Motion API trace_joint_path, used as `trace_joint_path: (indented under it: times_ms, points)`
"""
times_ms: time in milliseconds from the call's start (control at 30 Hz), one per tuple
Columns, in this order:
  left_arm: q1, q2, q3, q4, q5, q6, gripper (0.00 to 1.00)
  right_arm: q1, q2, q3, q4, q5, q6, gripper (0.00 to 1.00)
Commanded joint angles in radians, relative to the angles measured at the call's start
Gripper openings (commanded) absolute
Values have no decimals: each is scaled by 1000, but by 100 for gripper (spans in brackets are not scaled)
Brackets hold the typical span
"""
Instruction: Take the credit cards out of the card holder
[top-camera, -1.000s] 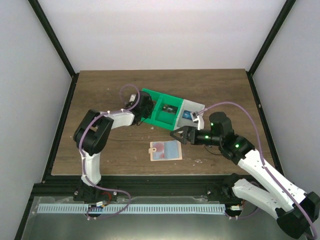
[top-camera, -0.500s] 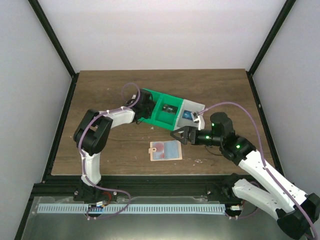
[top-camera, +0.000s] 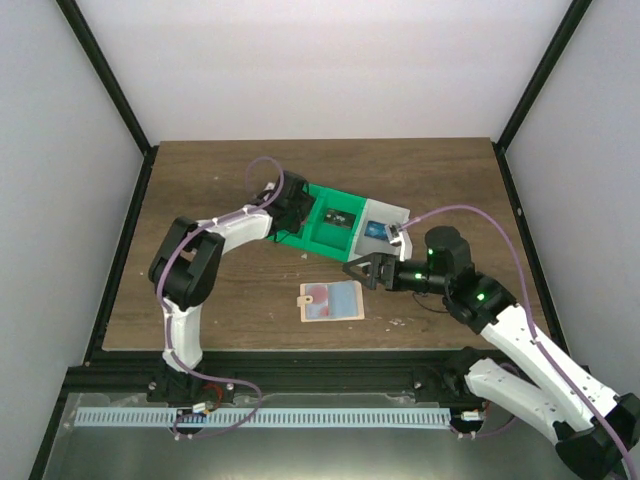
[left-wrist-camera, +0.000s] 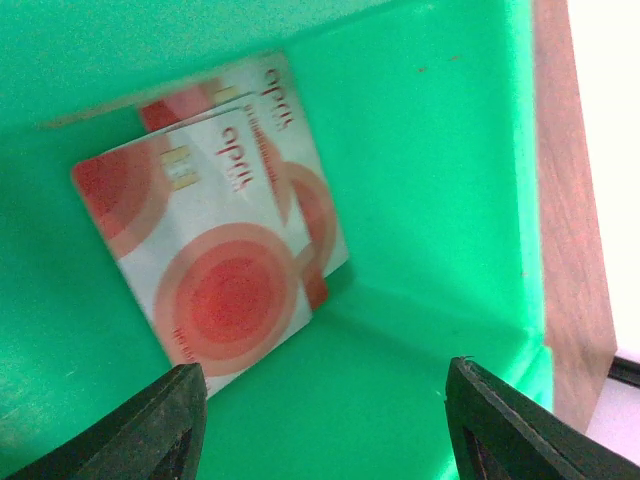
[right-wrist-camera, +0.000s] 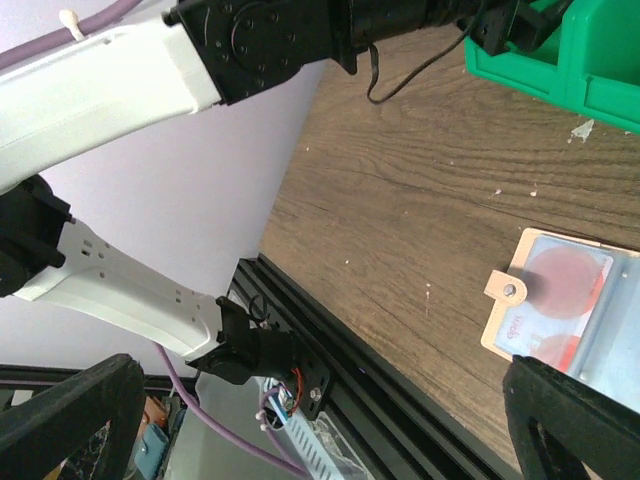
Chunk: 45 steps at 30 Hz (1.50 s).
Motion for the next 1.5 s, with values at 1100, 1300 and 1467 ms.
trace_joint_path:
  times_ms: [1100, 1300, 1467]
  points:
    - [-4, 41, 31, 147, -128, 125, 70, -4, -52, -26, -20, 16, 25, 100]
    - [-8, -32, -48, 158, -97, 140, 70, -3, -62, -53, -41, 46, 22, 100]
    - [-12, -142, -145, 201, -61, 260, 66, -4, -28, -102, -50, 38, -3, 100]
